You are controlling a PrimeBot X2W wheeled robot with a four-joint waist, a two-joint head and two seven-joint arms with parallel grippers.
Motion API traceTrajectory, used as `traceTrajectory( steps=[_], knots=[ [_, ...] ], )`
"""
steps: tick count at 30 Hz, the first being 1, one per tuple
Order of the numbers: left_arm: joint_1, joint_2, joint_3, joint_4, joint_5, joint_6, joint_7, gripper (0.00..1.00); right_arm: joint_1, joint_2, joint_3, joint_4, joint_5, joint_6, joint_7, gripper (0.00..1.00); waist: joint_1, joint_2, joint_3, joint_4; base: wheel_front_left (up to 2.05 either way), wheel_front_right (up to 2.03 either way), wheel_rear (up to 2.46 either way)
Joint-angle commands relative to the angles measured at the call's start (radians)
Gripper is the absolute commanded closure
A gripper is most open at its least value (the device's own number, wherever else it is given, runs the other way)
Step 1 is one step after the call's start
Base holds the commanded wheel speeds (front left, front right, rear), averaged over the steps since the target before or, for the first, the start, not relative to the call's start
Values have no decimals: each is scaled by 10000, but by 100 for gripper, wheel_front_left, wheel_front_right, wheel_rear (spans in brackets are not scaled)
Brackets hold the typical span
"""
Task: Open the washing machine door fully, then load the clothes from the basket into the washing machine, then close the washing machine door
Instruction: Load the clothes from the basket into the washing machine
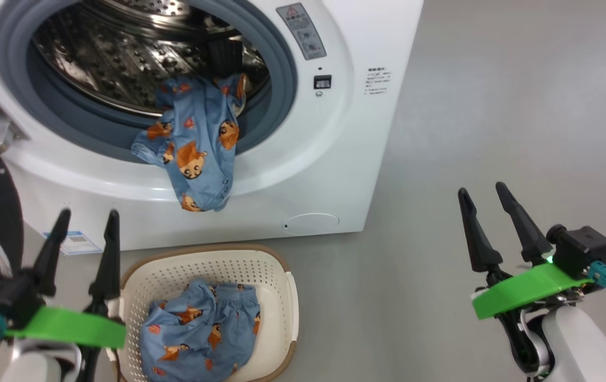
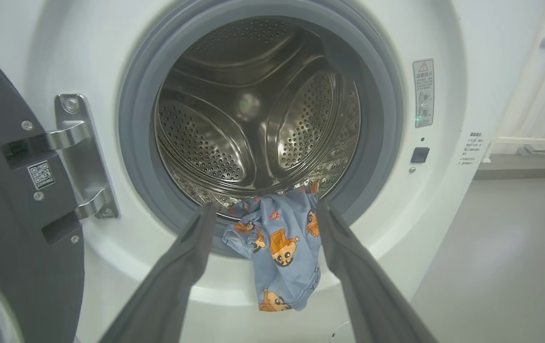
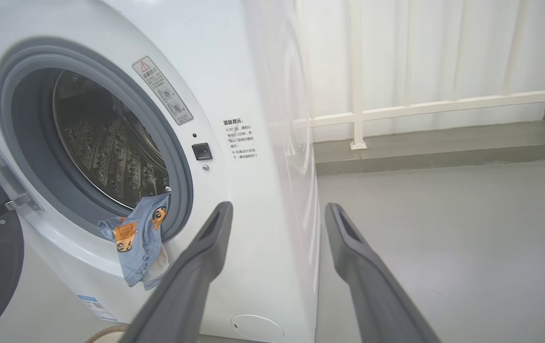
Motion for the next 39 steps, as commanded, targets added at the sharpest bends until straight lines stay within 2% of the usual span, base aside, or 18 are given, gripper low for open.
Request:
traceTrajectory(
  steps=[1, 14, 39],
  knots=[
    [415, 122, 596, -610, 168, 76, -60, 0, 203, -210, 159, -364, -57, 56, -80, 0, 1, 0, -205, 176, 0, 0, 0],
    [1117, -414, 909, -1146, 381, -75, -60, 0, 408, -413, 116, -551, -178, 56, -80, 0, 1, 0, -244, 542, 0, 0, 0],
    [841, -618, 1019, -905, 574, -281, -61, 0, 239, -256, 75, -587, -264, 56, -80, 0, 1, 0, 56, 366, 0, 0, 0]
  ],
)
